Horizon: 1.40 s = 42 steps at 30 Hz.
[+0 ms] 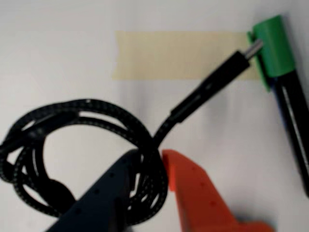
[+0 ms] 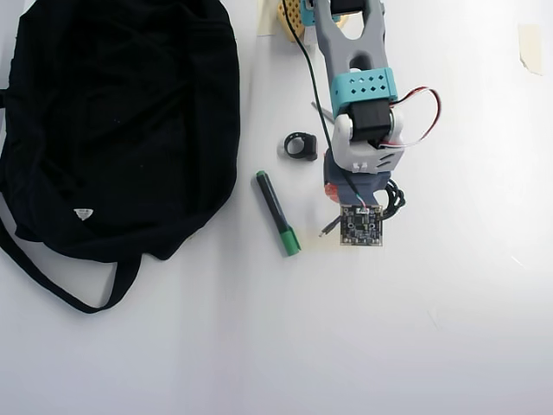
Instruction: Put the cable into the black bag
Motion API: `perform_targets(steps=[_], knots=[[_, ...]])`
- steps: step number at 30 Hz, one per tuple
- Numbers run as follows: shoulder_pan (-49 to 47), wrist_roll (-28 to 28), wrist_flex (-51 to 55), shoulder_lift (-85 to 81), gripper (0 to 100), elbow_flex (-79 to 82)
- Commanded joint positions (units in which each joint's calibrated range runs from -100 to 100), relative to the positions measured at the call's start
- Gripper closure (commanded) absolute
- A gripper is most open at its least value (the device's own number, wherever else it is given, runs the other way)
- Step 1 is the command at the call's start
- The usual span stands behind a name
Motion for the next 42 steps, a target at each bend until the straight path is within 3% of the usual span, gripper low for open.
perform_targets(steps=[1,5,12,19,42], knots=[[0.54,0.25,2.35,-2.54,98,-3.13],[0.61,0.25,2.87,-2.87,98,-5.11],[2.11,2.61,14.93,-8.35,98,-18.05],[4.50,3.30,16.13,-8.60,98,-24.25],[33.52,3.30,19.84,-7.36,98,-28.92]])
